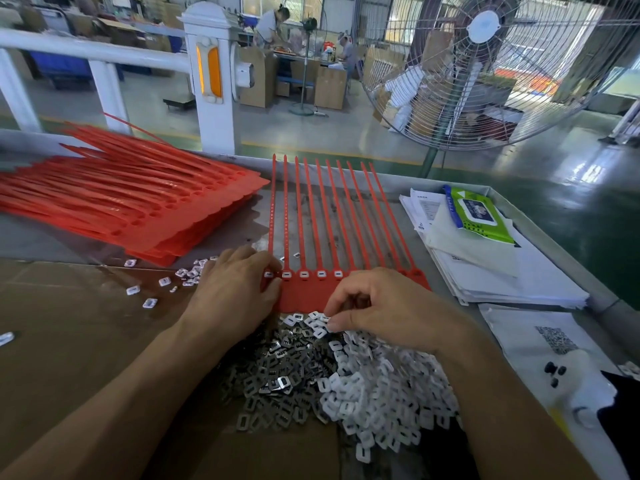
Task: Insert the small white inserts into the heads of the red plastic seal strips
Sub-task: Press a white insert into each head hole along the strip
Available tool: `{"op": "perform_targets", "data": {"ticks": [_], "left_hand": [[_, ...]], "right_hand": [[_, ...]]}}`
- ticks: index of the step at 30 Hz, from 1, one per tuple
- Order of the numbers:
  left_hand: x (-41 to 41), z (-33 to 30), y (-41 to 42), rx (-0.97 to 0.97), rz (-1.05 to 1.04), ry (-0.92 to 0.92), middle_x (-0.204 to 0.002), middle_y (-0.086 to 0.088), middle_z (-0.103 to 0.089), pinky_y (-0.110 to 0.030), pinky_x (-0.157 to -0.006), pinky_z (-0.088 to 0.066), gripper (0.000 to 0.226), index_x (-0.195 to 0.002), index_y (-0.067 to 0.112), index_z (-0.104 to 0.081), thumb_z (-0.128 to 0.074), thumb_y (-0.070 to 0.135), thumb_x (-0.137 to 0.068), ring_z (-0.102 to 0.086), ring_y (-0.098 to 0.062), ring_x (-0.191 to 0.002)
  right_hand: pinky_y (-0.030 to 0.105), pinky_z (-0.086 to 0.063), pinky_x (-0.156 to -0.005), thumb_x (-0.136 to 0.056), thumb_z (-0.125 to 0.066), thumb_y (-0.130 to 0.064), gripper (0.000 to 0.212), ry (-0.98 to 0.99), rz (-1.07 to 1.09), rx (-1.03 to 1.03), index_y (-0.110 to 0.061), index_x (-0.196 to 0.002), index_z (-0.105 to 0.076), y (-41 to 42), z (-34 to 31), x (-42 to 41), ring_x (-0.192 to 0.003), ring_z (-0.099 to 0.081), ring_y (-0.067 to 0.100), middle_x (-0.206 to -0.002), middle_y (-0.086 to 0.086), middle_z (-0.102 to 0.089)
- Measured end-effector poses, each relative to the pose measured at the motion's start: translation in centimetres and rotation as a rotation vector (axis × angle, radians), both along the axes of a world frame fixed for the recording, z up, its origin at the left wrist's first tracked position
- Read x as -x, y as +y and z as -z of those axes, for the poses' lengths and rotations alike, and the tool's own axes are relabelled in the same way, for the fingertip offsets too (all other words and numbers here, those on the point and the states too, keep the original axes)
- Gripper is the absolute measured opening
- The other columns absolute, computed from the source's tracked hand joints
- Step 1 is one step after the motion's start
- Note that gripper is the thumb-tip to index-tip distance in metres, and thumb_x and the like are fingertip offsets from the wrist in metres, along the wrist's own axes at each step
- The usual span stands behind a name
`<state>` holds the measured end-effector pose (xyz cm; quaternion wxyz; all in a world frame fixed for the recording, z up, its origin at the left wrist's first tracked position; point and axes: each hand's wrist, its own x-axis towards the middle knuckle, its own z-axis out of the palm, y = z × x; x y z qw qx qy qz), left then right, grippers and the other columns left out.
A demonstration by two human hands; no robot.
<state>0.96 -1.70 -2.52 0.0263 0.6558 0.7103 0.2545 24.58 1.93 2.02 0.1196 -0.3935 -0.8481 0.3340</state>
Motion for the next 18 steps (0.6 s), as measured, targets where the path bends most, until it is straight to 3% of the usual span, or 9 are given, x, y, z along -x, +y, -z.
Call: {"op": "perform_targets", "data": {"ticks": [4, 11, 18], "left_hand": [[0.04, -0.11, -0.05, 0.005, 0.008, 0.002, -0.117, 0.007, -0.060, -0.043, -0.103, -0.036, 0.024, -0.116, 0.036, -0.064, -0.058, 0.042, -0.094, -0.050, -0.020, -0.117], [-0.02, -0.21, -0.20, 0.004, 0.008, -0.001, -0.117, 0.008, -0.059, -0.043, -0.104, -0.037, 0.024, -0.117, 0.036, -0.064, -0.058, 0.042, -0.094, -0.050, -0.020, -0.117], [-0.01, -0.28, -0.22, 0.013, 0.015, -0.002, -0.120, 0.008, -0.059, -0.043, -0.105, -0.037, 0.025, -0.118, 0.036, -0.063, -0.057, 0.043, -0.095, -0.049, -0.019, -0.119]], "right_hand": [[0.010, -0.045, -0.062, -0.085, -0.084, -0.032, 0.008, -0.036, -0.019, 0.031, -0.031, -0.088, -0.077, -0.11, 0.14, 0.06, -0.070, -0.064, -0.003, -0.083, -0.016, -0.071], [0.016, -0.047, -0.060, -0.090, -0.079, -0.030, 0.007, -0.038, -0.033, 0.043, -0.029, -0.086, -0.073, -0.47, -0.02, 0.23, -0.064, -0.061, -0.002, -0.078, -0.016, -0.070], [0.014, -0.049, -0.062, -0.092, -0.074, -0.025, 0.010, 0.169, 0.156, -0.030, -0.030, -0.086, -0.069, 0.08, 0.85, 0.09, -0.069, -0.066, 0.001, -0.081, -0.012, -0.073]]}}
